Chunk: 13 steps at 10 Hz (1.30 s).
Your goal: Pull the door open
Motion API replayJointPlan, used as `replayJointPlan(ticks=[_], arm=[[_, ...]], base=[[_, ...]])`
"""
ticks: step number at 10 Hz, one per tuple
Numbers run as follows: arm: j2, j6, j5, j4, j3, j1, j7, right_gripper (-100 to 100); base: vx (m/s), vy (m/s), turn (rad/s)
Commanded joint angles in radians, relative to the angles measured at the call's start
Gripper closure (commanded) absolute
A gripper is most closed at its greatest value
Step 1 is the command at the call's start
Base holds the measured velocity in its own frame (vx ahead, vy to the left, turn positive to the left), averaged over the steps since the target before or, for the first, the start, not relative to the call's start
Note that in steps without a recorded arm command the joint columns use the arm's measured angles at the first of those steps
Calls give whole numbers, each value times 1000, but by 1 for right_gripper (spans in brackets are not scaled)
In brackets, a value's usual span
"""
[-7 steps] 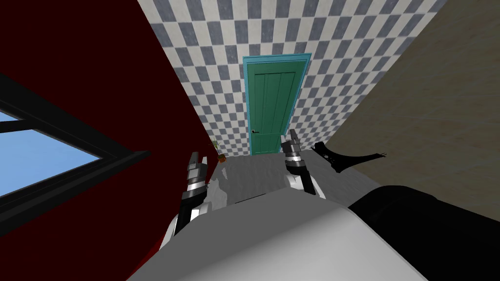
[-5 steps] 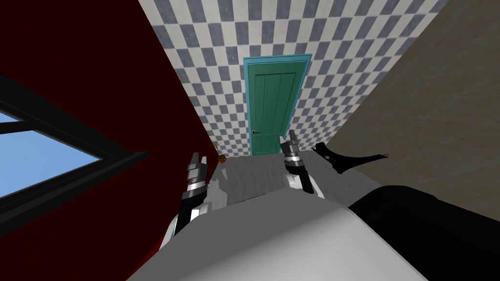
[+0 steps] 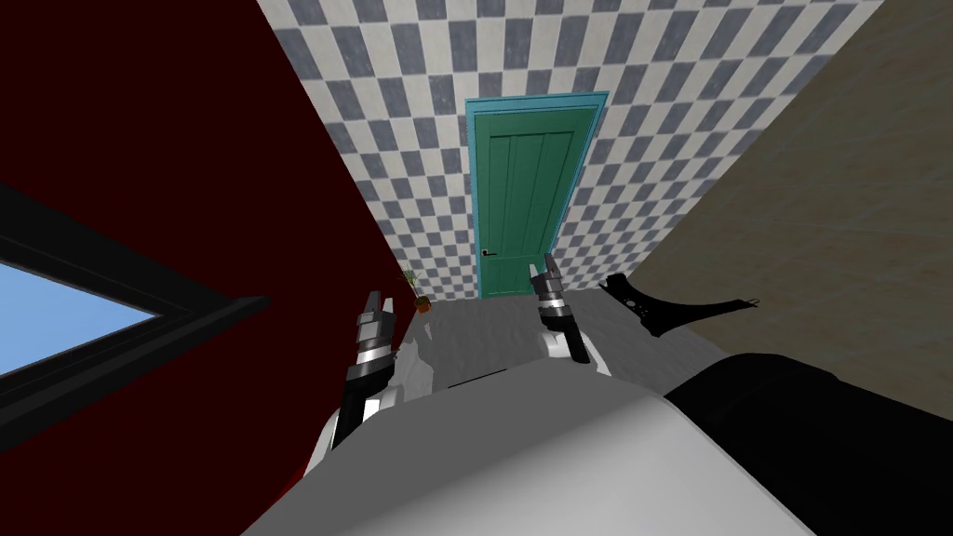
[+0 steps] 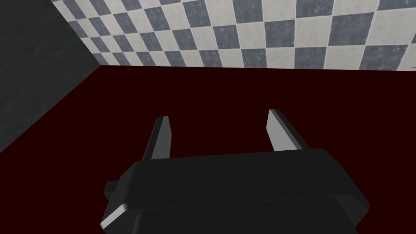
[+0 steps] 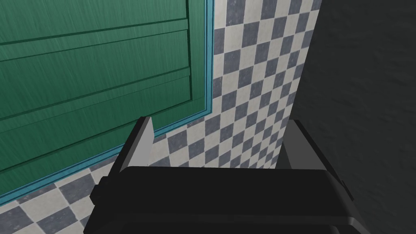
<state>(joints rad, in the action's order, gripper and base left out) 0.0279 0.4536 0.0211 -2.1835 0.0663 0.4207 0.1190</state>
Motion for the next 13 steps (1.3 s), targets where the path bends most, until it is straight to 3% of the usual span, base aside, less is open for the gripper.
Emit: replayJointPlan(ticks=[1, 13], arm=[[4, 8, -1, 33, 2, -14, -3, -100], [43, 81, -26, 348, 35, -134, -24, -100]], base=[[74, -2, 13], [91, -6, 17]])
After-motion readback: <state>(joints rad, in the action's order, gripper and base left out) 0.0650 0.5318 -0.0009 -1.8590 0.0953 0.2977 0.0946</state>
